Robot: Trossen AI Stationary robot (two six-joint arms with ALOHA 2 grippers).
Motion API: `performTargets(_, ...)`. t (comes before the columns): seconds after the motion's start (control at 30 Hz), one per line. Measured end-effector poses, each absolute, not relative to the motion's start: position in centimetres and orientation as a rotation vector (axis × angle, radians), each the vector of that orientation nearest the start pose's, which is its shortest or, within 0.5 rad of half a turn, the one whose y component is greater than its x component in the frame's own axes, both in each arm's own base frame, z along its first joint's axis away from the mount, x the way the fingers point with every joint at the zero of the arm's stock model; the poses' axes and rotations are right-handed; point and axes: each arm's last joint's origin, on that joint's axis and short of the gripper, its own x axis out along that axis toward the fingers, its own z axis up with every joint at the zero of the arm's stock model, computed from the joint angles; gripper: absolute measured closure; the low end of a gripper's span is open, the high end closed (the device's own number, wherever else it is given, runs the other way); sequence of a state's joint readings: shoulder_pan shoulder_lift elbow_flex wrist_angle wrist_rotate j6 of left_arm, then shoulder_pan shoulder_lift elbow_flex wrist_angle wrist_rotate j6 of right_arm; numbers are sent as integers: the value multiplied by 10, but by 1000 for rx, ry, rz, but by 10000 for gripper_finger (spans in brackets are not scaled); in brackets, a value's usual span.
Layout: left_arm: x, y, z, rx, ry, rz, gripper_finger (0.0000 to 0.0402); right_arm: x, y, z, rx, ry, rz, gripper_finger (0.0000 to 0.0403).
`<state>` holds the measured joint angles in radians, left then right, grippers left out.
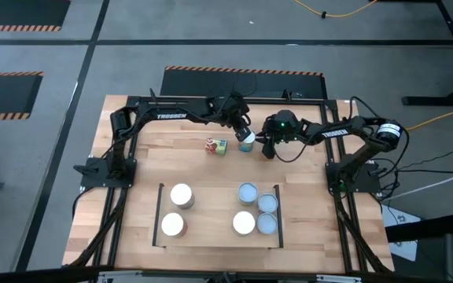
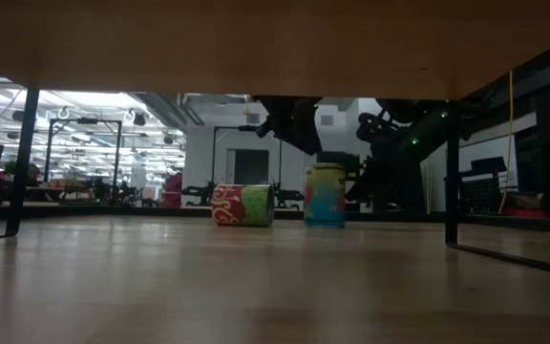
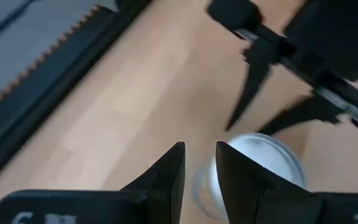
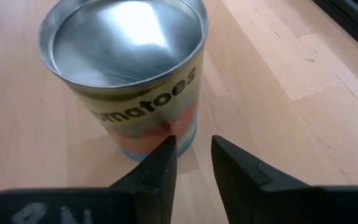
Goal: Pick and place cans onto a shelf
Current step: Put the canned tomatoes on the shelf
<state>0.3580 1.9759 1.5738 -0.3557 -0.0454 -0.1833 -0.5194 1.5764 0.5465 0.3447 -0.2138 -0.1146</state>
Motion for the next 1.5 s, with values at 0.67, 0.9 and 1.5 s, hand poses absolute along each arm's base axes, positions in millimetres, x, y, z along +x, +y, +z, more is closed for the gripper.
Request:
performTargets(0.67,414,142,225,-349,841,393,318,241,-131,128,112,658,-249,298)
performTargets(0.9,415,140,218,-366,874,399,318,241,-131,128,110,654,-249,298)
performTargets(1.5,408,140,215,-413,940,414,371,243,-132,132,83,614,-250,298)
